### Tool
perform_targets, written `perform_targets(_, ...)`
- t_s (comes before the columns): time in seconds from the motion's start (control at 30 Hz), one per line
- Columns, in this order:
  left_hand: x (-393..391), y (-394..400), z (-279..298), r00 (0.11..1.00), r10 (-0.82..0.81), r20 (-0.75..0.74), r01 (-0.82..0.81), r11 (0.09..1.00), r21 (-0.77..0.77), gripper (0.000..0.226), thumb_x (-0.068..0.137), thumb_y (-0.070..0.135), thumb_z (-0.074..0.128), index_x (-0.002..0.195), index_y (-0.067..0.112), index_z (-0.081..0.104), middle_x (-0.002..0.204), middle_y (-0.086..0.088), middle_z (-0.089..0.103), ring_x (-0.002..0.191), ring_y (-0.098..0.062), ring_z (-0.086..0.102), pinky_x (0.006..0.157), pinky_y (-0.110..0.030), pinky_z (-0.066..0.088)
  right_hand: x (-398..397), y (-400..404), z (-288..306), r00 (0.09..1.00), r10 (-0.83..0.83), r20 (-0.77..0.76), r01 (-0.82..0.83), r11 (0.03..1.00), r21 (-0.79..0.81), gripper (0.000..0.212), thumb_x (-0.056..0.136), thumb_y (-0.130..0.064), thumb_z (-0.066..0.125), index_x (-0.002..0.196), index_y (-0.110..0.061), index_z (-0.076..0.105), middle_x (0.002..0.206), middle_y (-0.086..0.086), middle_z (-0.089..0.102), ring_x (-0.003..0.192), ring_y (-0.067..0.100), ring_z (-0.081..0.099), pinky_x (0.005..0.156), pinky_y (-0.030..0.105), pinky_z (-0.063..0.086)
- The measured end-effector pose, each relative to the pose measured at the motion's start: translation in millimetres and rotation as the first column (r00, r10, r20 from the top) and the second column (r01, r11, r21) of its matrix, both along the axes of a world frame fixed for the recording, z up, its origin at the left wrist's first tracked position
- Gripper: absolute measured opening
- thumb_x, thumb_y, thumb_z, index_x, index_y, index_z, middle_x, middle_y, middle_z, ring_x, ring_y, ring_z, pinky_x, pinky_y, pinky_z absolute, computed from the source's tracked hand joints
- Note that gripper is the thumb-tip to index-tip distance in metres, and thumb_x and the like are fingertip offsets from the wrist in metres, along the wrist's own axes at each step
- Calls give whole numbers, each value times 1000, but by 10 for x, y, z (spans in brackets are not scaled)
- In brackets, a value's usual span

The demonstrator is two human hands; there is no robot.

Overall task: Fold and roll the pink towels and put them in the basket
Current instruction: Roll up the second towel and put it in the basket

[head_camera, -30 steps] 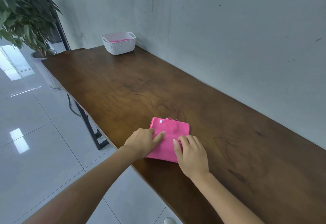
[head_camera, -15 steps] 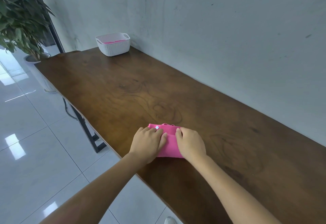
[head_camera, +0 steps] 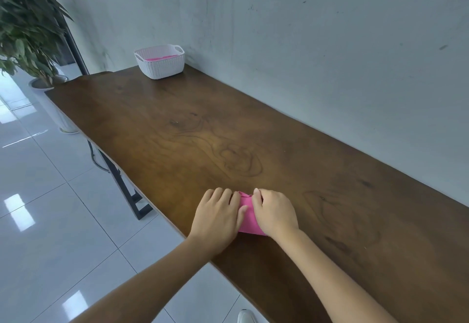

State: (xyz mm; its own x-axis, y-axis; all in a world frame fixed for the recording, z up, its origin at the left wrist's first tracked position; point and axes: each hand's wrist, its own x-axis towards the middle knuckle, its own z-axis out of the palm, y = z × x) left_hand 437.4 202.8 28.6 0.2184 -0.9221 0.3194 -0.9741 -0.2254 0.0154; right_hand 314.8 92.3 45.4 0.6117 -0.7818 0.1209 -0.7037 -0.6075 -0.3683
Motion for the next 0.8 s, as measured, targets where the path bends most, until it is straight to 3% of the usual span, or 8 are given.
perform_targets(0.07,-46,45,-55,1000,14,15,-14,1000,-13,49,107,46,23,108,19,63,101,1,64,91,-23,59,86,-39,46,60,-43,56,998,-25,-62,33,989,141,47,104,-38,31,67,-21,53,68,-3,59,64,14,56,55,31,36)
perform_targets(0.2,-16,10,-21,996,45,83,-36,994,-105,42,107,39,30,81,19,57,73,1,56,62,-22,50,61,-38,40,123,-36,73,993,-74,-95,91,978,190,50,103,-42,32,66,-18,55,72,-1,59,68,17,57,57,32,38)
perform_targets(0.37,128,-176,141,995,57,83,-57,998,-3,48,104,34,29,62,23,50,53,5,50,44,-19,43,47,-35,38,-144,96,-83,943,-46,330,28,998,58,35,103,-49,37,101,-27,64,99,-16,59,89,2,58,70,16,45)
perform_targets(0.47,185,-258,239,997,58,-47,-54,995,81,50,105,40,30,65,24,56,60,5,59,54,-20,57,53,-33,43,-300,191,-242,922,2,388,-38,996,85,58,96,-71,25,120,-30,58,114,-18,57,101,-1,58,77,12,48)
perform_targets(0.57,240,-256,217,991,45,-126,-32,994,104,55,104,45,18,71,24,56,64,6,57,60,-19,56,58,-32,37,-262,203,-278,912,-13,410,-3,999,37,45,100,-62,29,106,-29,59,101,-17,59,93,0,59,71,11,46)
perform_targets(0.63,251,-195,182,995,-23,-93,24,1000,9,55,103,46,14,72,24,54,66,8,55,61,-18,51,60,-33,36,-199,205,-235,909,-19,416,23,1000,-3,32,102,-47,34,89,-29,57,84,-16,58,80,2,59,64,11,41)
perform_targets(0.73,277,-102,38,991,-125,-43,122,990,-66,56,106,50,12,94,25,61,85,8,62,76,-17,57,72,-33,43,-101,193,-122,911,-113,397,81,992,96,37,103,-38,36,67,-32,43,65,-9,52,62,6,53,54,15,33)
perform_targets(0.8,314,-57,-3,985,-170,-31,168,984,-54,61,104,60,14,111,23,61,103,6,65,89,-18,60,83,-35,46,-8,145,-25,944,-194,266,146,971,191,43,104,-38,34,63,-28,44,65,-6,53,61,8,51,53,21,31)
